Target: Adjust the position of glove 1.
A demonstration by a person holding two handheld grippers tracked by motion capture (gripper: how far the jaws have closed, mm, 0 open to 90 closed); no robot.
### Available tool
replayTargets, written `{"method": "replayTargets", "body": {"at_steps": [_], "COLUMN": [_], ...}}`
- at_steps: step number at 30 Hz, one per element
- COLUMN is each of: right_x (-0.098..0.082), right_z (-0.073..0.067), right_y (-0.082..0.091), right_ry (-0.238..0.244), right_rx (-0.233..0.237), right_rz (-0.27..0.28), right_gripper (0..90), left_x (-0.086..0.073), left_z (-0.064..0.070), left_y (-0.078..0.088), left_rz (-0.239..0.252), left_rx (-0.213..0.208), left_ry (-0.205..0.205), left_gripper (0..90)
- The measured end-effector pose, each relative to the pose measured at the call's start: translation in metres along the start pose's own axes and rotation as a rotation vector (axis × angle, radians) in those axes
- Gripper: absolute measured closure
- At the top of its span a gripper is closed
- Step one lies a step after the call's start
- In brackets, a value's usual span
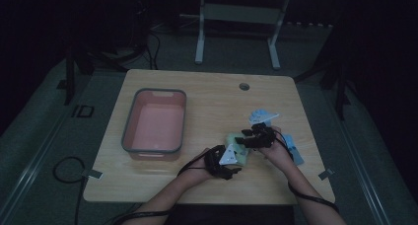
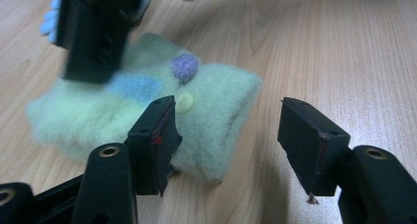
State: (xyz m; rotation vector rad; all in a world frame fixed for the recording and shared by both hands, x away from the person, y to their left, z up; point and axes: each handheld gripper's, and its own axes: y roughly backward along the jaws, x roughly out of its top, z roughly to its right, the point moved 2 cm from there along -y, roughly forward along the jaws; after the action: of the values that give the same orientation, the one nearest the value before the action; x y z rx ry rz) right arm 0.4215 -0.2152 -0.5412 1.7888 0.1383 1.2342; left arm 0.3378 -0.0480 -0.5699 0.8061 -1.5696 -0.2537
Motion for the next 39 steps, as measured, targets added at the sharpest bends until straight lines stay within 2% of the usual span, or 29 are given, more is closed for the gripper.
{"method": "replayTargets", "body": {"at_steps": [4,8,9,13,17,19,25,27,34,39], "right_x": [-0.008,-0.013,-0.013,-0.011,-0.008,-0.007,0.001,0.005,0.02,0.026], "right_z": [0.008,0.013,0.013,0.01,0.005,0.003,-0.002,-0.003,-0.006,-0.01], "right_y": [-0.01,-0.014,-0.014,-0.014,-0.013,-0.012,-0.004,-0.001,0.009,0.012], "right_ry": [-0.07,-0.117,-0.122,-0.116,-0.086,-0.08,-0.07,-0.061,-0.079,-0.077], "right_rx": [0.069,0.132,0.153,0.153,0.131,0.116,0.094,0.092,0.12,0.13], "right_rz": [-0.032,-0.031,-0.033,-0.05,-0.063,-0.061,-0.041,-0.029,0.021,0.03], "right_gripper": [42.3,48.3,52.4,59.3,65.7,68.6,71.8,72.0,72.1,72.1], "left_x": [-0.001,-0.002,-0.001,0.0,0.004,0.007,0.019,0.023,0.031,0.033], "left_z": [-0.002,0.001,0.001,0.002,-0.004,-0.004,-0.011,-0.013,-0.02,-0.023], "left_y": [-0.003,-0.009,-0.01,-0.012,-0.009,-0.008,0.005,0.01,0.03,0.04], "left_rz": [-0.016,-0.04,-0.048,-0.072,-0.085,-0.089,-0.077,-0.083,-0.082,-0.094], "left_rx": [0.002,0.023,0.038,0.086,0.071,0.075,0.083,0.082,0.078,0.069], "left_ry": [-0.016,-0.049,-0.063,-0.106,-0.082,-0.079,-0.073,-0.083,-0.081,-0.082], "left_gripper": [44.6,43.7,44.6,55.2,68.8,71.9,74.1,74.4,74.4,74.4]}}
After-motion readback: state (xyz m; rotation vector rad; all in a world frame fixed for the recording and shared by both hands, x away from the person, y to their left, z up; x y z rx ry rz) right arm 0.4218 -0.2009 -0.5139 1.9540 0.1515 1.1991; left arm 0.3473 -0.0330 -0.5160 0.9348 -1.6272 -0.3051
